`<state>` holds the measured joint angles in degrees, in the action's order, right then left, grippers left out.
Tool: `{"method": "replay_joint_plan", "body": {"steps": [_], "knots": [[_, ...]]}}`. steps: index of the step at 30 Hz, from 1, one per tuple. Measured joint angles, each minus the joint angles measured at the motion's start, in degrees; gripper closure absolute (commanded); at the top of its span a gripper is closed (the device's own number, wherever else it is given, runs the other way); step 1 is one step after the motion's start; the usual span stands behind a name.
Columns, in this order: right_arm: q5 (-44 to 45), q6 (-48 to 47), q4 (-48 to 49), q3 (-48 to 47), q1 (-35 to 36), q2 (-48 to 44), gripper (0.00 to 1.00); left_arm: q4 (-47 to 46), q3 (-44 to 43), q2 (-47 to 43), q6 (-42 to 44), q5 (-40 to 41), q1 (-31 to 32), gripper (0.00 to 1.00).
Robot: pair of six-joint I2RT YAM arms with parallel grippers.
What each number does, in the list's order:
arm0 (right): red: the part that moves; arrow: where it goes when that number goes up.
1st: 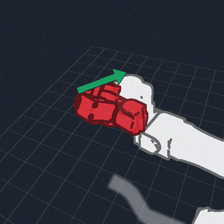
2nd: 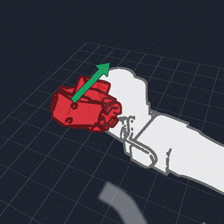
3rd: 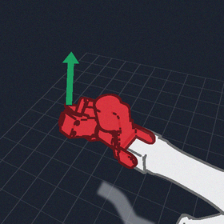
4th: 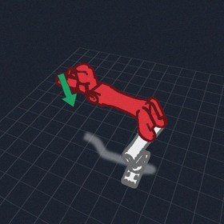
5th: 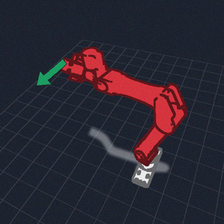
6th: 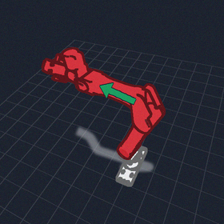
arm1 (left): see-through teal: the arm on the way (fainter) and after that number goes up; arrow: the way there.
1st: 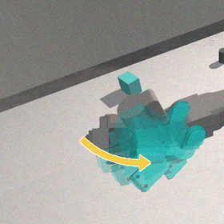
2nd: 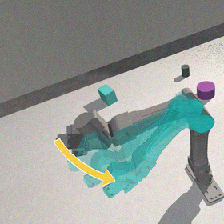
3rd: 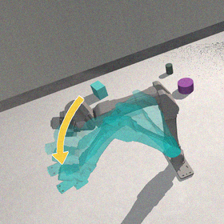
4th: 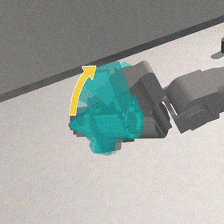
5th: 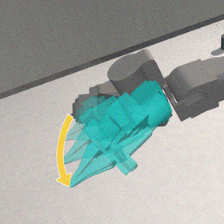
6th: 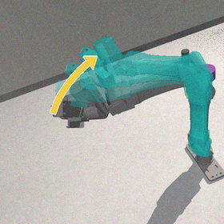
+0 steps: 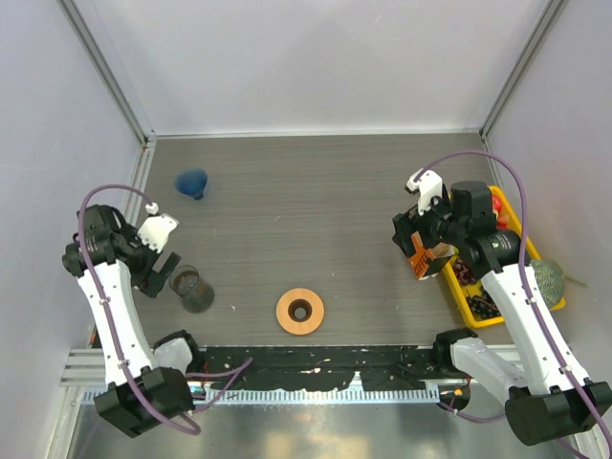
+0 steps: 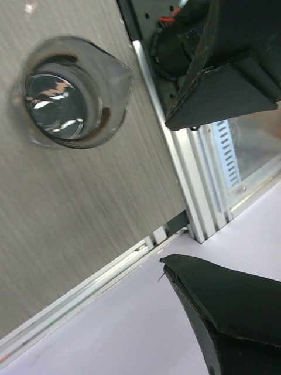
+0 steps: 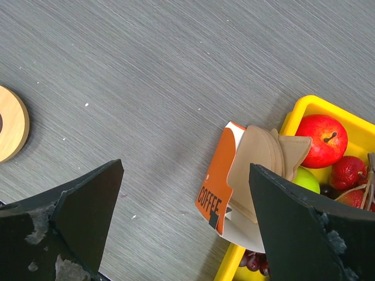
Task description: Place the coffee filter in the dripper
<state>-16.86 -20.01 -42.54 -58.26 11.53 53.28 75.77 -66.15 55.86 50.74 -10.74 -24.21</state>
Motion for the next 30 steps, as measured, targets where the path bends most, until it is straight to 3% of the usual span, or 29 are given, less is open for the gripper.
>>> {"method": "replay_joint_plan", "body": {"steps": [6,16,22,30], "knots": [[-0.3,0.0,0.0,0.0,0.1,0.0,0.05,0.7,4.5,4.7,12.8,-1.2,-8.2,0.01],[-0.4,-0.5,-0.6,0.0,0.2,0.5,0.05,0.8,18.3,0.5,26.1,-11.8,-8.3,0.03],[-0.7,-0.5,-0.8,0.1,0.2,1.2,0.05,-1.2,18.4,1.9,26.1,-17.8,-5.7,0.07],[-0.8,-0.7,-0.8,0.4,0.3,1.9,0.05,-8.2,19.6,2.5,19.9,-22.6,5.2,0.14]]}}
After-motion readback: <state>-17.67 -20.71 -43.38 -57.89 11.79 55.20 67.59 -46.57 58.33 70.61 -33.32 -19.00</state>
